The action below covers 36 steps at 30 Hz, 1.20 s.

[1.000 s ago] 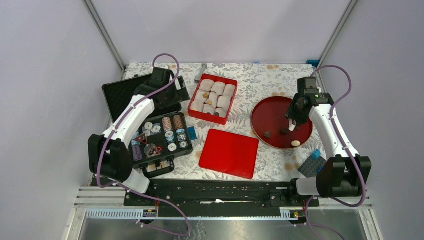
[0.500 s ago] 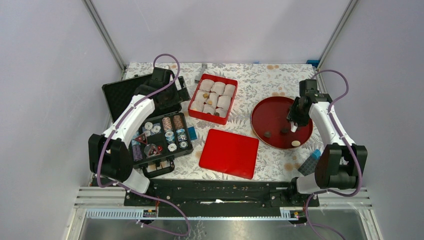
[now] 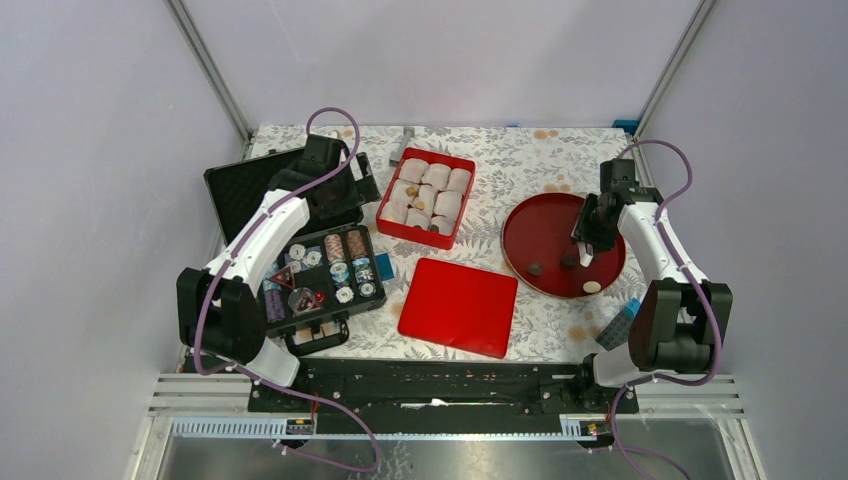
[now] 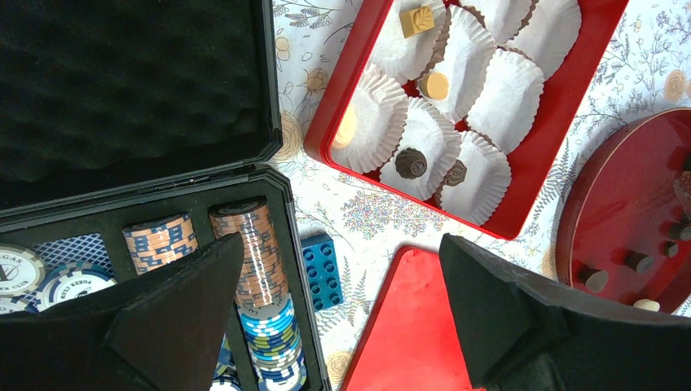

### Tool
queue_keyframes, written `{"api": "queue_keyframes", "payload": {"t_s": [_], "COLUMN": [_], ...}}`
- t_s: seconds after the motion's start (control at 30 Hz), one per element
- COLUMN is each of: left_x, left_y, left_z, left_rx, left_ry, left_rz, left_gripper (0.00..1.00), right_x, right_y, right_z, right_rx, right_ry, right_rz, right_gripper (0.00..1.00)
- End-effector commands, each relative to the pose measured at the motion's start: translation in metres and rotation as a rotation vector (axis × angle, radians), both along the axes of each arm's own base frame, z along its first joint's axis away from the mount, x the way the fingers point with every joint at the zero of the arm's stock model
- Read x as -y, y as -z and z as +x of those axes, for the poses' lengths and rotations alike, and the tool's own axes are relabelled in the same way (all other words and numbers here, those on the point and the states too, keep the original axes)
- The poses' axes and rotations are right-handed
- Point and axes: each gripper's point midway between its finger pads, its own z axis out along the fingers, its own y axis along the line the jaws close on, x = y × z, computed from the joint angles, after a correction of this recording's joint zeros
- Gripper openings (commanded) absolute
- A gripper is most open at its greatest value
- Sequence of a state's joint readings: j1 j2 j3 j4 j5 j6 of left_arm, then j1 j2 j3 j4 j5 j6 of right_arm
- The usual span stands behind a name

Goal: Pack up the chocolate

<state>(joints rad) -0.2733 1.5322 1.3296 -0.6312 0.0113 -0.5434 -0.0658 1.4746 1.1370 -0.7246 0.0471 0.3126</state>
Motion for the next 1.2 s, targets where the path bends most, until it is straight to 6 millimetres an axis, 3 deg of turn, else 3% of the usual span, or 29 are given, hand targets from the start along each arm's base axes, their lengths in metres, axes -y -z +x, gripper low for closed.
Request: {"api": "queue_keyframes", "payload": {"t_s": [0.0, 0.6, 1.17], "left_x": [0.001, 0.000, 0.002], "left_y": [-0.025, -0.027, -0.029], "left_z": [0.011, 0.010, 0.014], "left_rx": [0.083, 0.089, 0.098], "left_ry": [-0.009, -0.010, 0.001], "left_rz": [-0.026, -0.023, -0.026], "left_gripper": [0.99, 0.99, 0.99], "right_x": [-0.001, 0.007, -0.007], "right_y": [-0.006, 0.006, -0.006], "right_z": [0.005, 0.021, 0.014], "right_rx": [0.031, 0.021, 0.035], "right_ry": [-0.036, -0.071, -0.120], "right_rz": [0.001, -0.029, 0.039], "right_gripper": [0.47, 0.49, 0.30]}}
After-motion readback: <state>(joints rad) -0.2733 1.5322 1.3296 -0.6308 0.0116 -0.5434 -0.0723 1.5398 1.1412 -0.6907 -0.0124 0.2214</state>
